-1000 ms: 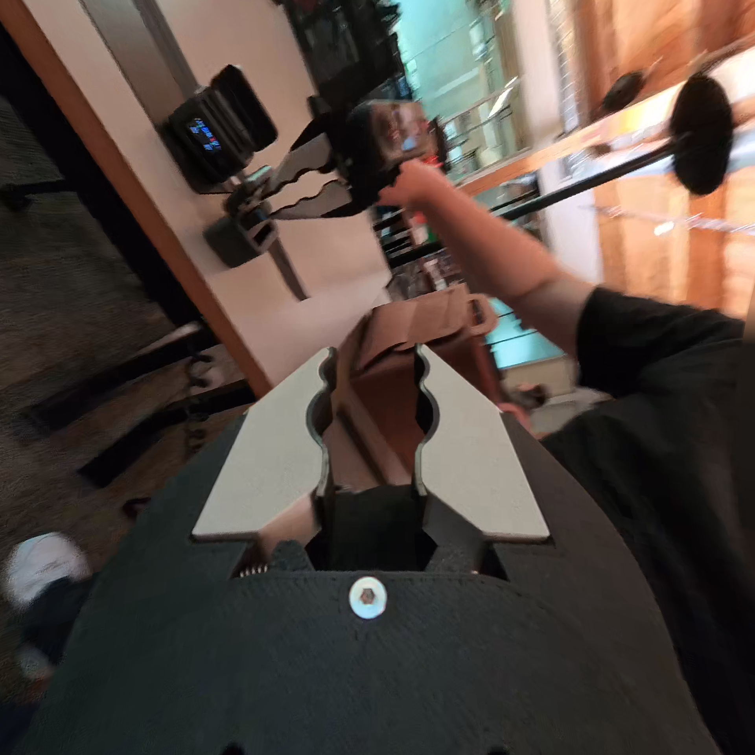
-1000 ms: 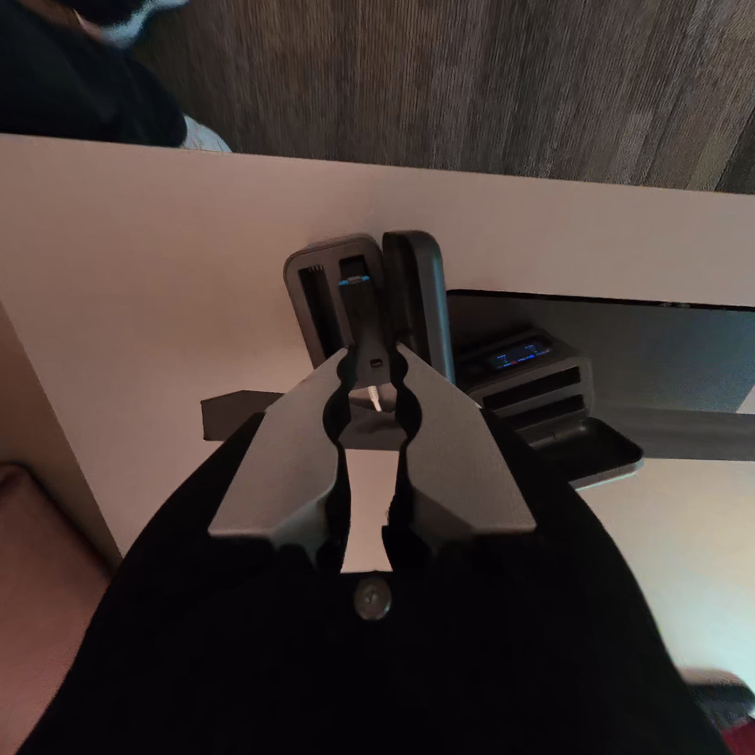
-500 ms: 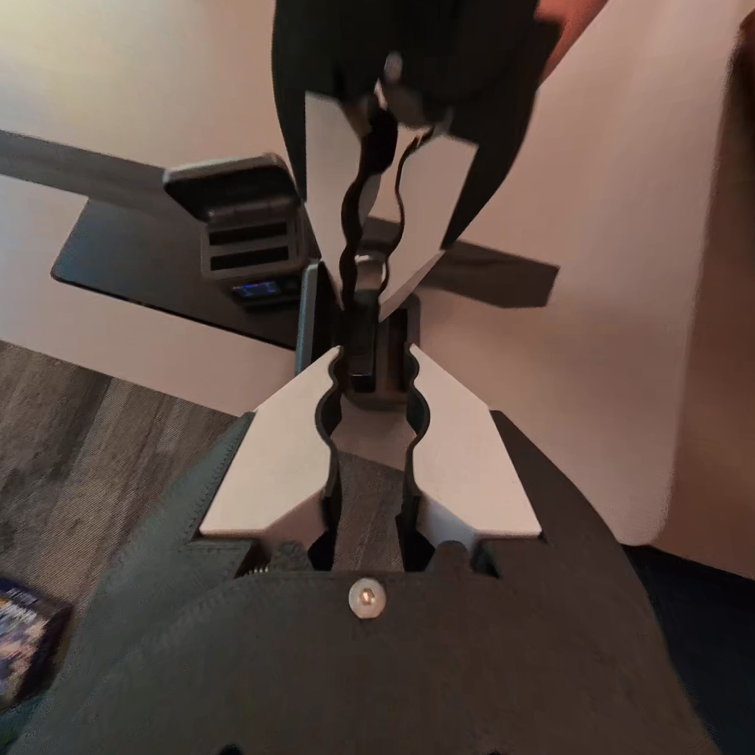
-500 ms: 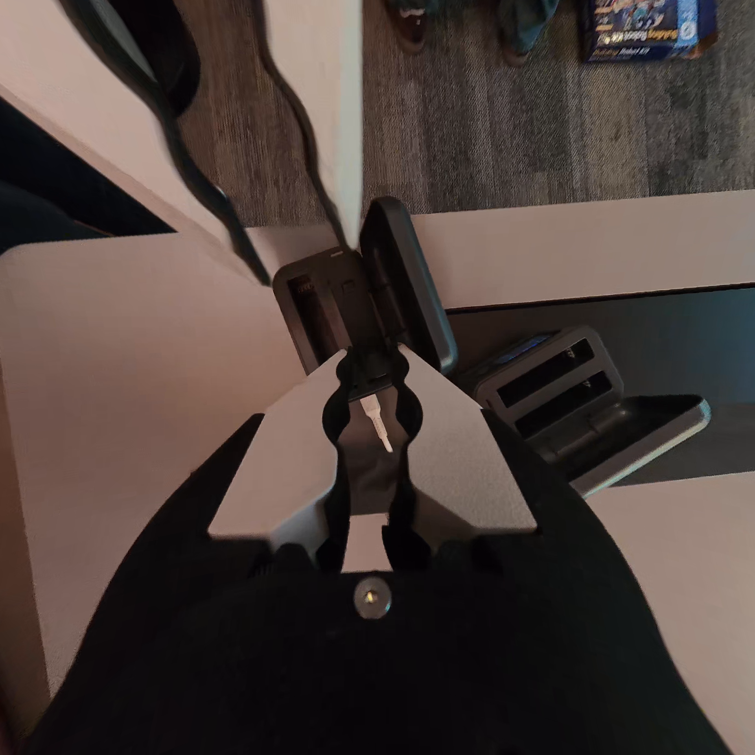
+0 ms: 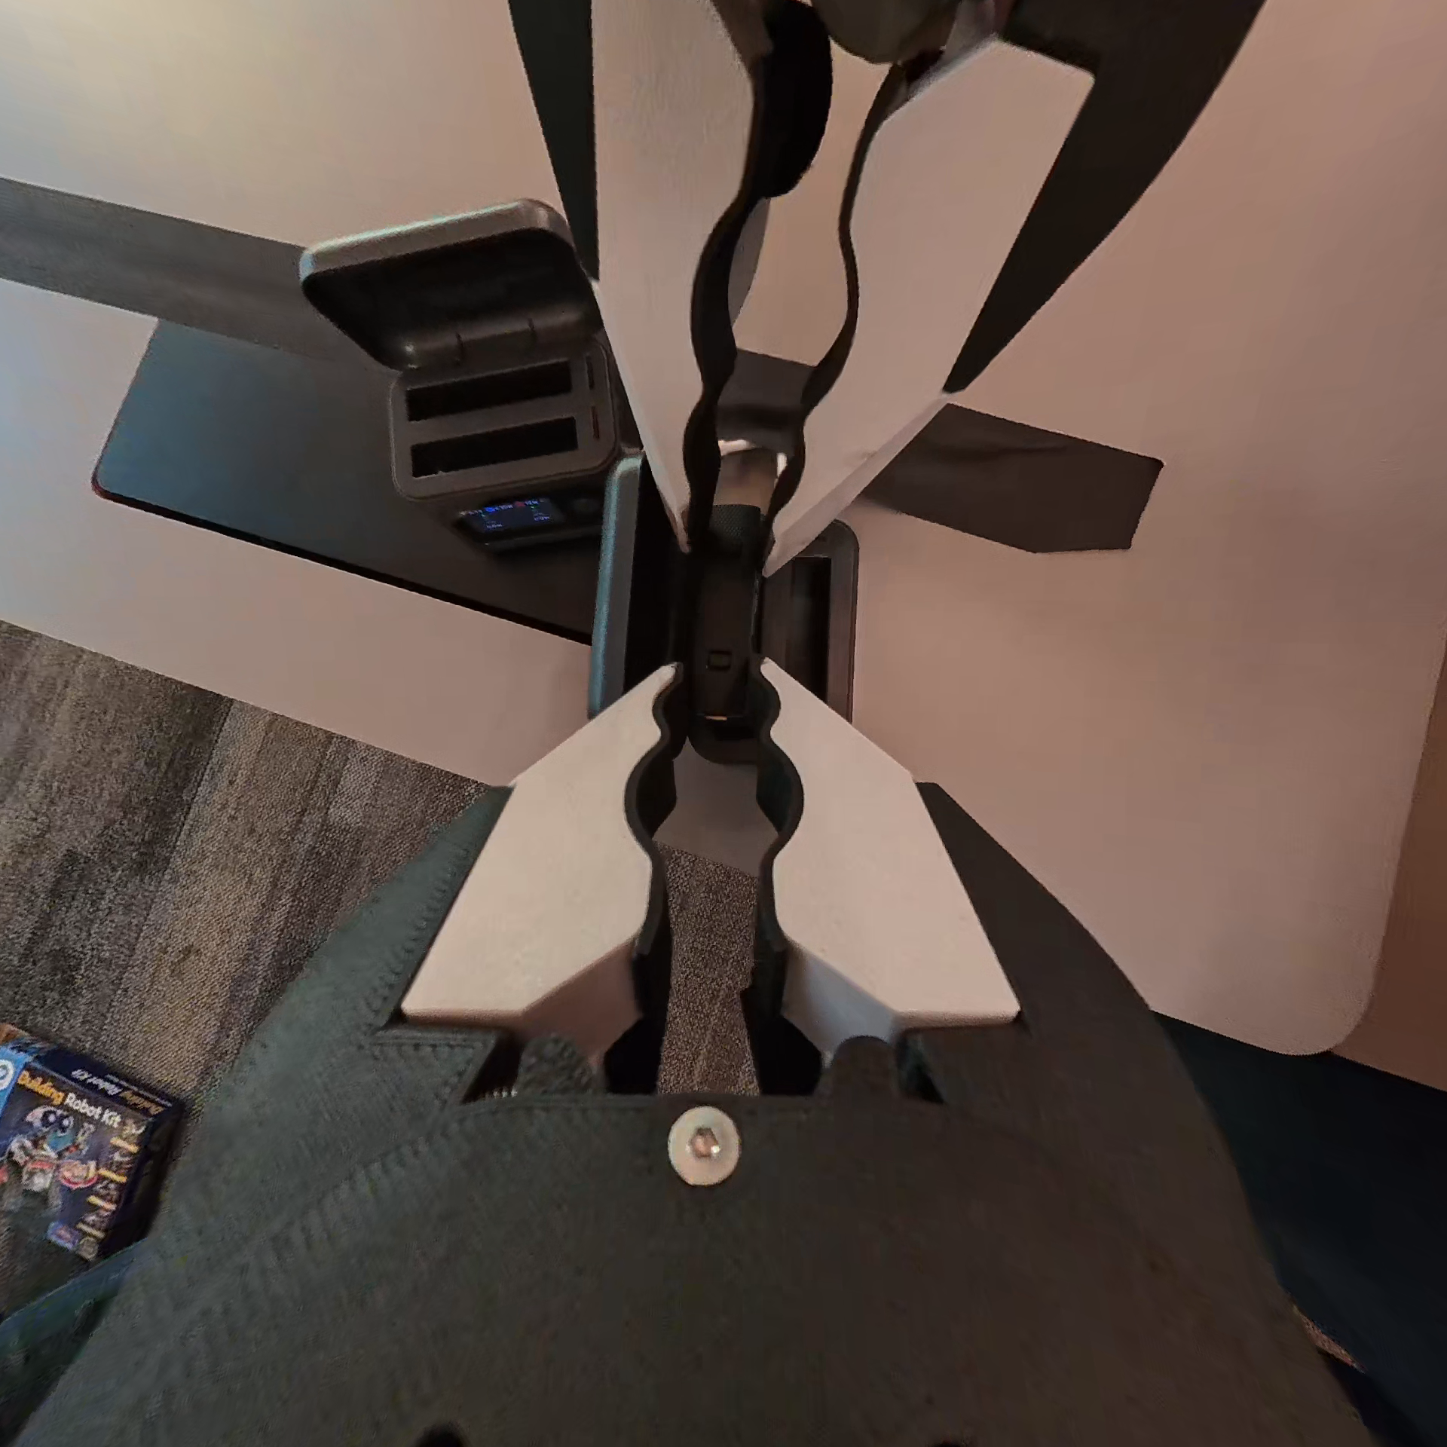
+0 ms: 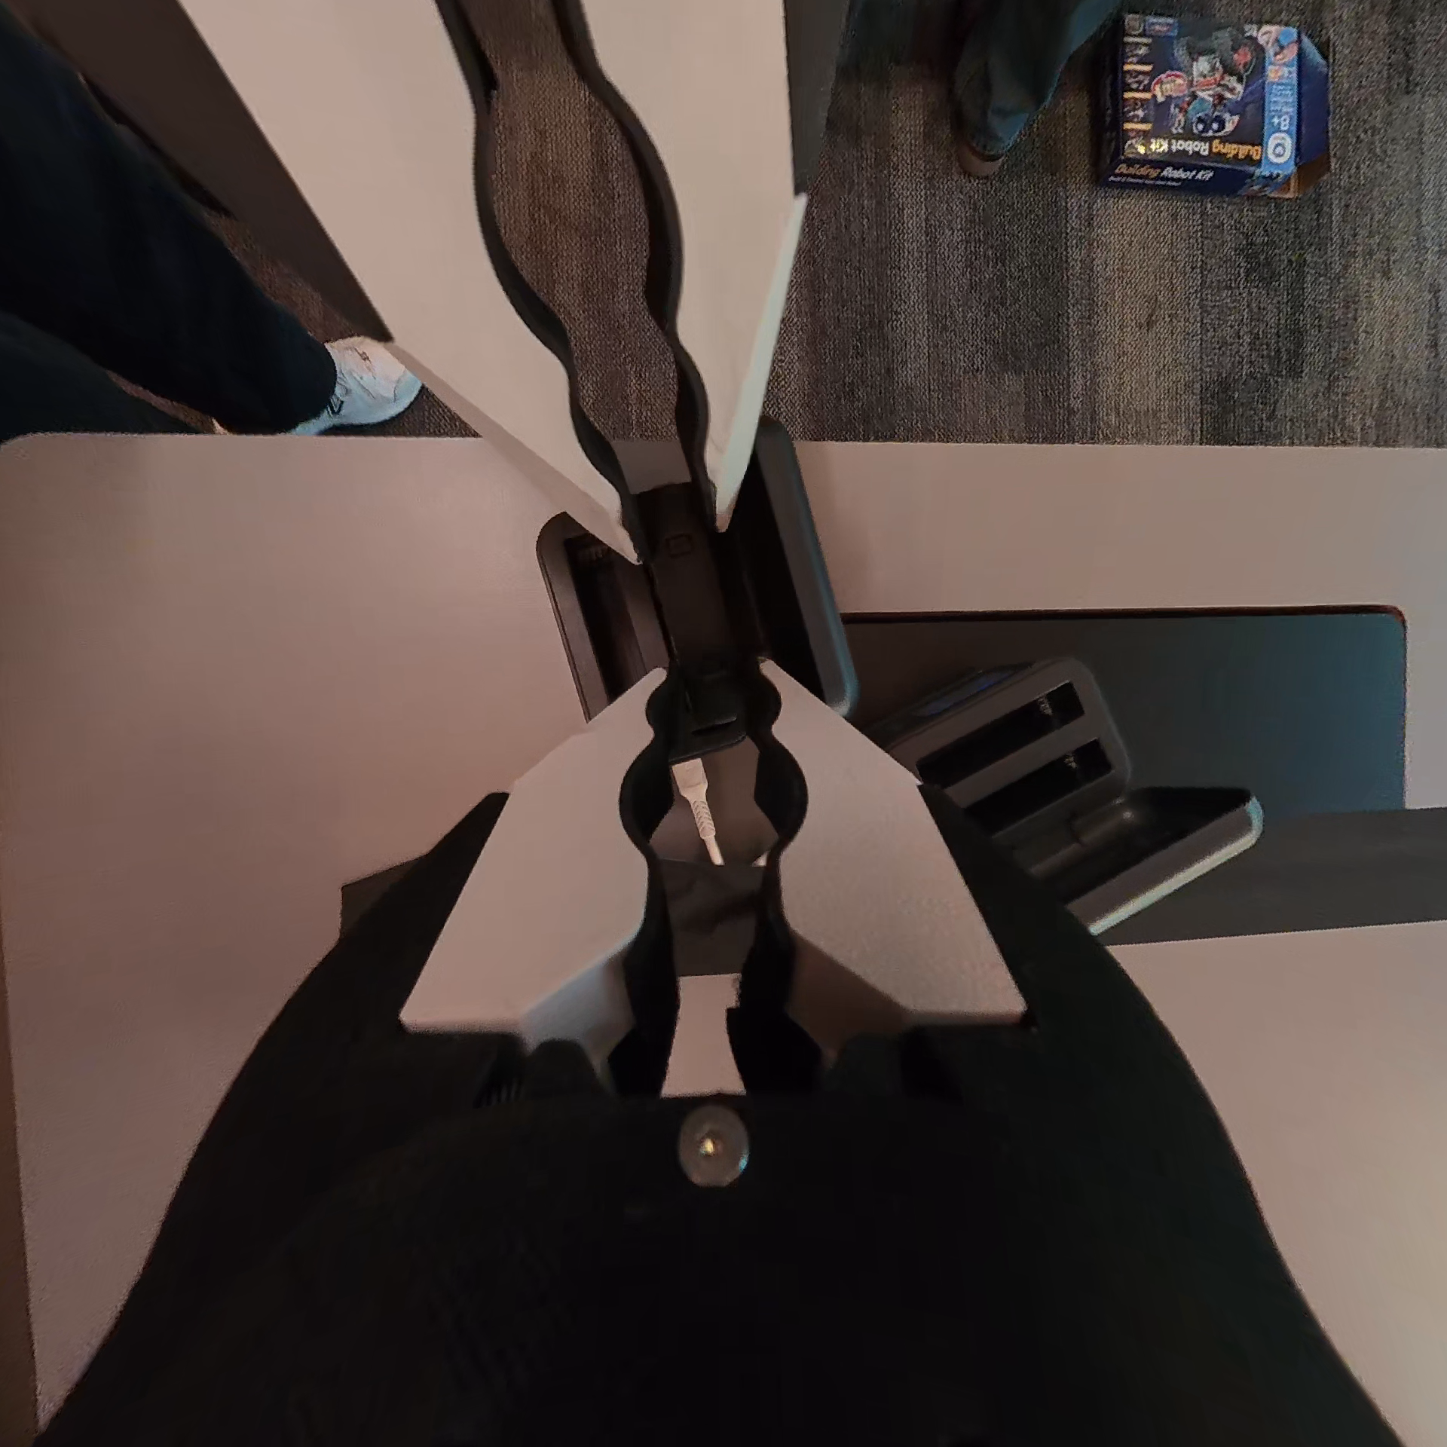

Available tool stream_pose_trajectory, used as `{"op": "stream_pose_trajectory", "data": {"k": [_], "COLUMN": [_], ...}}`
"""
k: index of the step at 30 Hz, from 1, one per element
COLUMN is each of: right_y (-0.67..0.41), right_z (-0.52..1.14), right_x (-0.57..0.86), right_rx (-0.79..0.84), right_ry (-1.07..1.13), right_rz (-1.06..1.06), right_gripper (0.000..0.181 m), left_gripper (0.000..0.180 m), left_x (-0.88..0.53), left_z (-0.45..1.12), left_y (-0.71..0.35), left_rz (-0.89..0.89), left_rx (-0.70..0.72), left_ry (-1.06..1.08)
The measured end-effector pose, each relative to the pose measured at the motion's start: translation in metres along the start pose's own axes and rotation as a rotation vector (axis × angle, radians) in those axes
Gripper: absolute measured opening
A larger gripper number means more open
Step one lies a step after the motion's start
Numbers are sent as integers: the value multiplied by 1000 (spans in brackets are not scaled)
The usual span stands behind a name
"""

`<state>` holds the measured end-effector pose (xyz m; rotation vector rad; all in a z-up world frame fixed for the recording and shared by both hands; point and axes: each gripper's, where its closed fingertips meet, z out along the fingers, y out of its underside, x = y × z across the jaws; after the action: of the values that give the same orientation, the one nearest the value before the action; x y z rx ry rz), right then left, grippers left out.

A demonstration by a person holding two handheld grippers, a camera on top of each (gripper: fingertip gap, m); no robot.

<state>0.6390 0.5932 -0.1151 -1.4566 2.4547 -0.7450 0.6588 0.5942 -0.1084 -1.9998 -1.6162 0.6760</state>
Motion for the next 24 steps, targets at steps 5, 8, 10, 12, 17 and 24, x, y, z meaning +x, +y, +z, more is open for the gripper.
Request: {"op": "stream_pose_trajectory", "data": {"k": [5, 8, 10, 12, 17, 24], "right_y": [0, 5, 5, 5, 6, 1], "right_z": [8, 13, 14, 13, 11, 4], "right_x": [-3, -5, -3, -3, -6, -4], "right_rx": [-63, -93, -73, -44, 0, 83], "right_ry": [0, -7, -16, -31, -41, -53], "right_rz": [-55, -70, -46, 1, 58, 161], "right_gripper": [15, 16, 16, 17, 21, 10], "left_gripper": [13, 13, 13, 13, 13, 0], "left_x": [2, 4, 3, 3, 4, -2], "left_z": [6, 11, 13, 13, 11, 0], "left_y": [11, 15, 15, 15, 15, 14], "left_rz": [-18, -21, -11, -24, -75, -133], "left_rx": [-40, -48, -54, -51, -26, 32], "left_ry": [4, -1, -16, -6, 25, 36]}}
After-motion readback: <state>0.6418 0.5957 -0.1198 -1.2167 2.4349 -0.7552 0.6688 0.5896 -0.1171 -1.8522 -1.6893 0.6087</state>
